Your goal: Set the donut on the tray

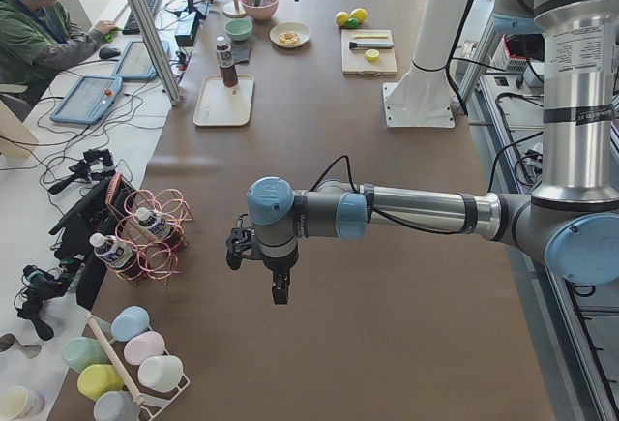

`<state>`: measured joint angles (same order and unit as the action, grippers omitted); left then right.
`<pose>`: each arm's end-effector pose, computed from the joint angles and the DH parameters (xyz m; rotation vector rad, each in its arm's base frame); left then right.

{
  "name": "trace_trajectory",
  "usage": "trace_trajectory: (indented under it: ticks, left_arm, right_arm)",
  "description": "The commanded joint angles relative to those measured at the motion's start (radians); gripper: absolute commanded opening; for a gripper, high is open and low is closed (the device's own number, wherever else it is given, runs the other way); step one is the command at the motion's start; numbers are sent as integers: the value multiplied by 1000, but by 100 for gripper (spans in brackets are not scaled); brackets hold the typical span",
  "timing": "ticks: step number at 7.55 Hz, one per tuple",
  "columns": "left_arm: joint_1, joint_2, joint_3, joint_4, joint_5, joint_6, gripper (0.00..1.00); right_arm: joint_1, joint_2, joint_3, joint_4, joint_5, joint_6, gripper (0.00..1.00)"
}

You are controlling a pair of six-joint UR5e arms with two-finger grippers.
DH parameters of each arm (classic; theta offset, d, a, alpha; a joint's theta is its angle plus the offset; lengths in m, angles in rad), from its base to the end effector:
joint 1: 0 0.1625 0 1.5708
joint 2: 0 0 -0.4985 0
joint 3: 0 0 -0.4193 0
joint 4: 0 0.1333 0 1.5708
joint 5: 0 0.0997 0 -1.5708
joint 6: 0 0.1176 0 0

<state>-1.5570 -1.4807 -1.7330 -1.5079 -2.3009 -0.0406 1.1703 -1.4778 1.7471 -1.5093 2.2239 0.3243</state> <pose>-0.0483 -0.4746 0.7155 -0.0111 0.7301 -0.0222 -0.1673 -0.5537 0.6032 0.0689 -0.7187 -0.1809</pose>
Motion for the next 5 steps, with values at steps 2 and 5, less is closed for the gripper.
trace_trajectory:
  ticks: [2, 5]
  left_arm:
    - [0, -1, 4, 0, 0, -1, 99]
    - [2, -1, 4, -32, 0, -4, 99]
  right_arm:
    - [-72, 19, 3, -6, -43, 4, 100]
    - [-80, 19, -26, 1, -36, 74, 100]
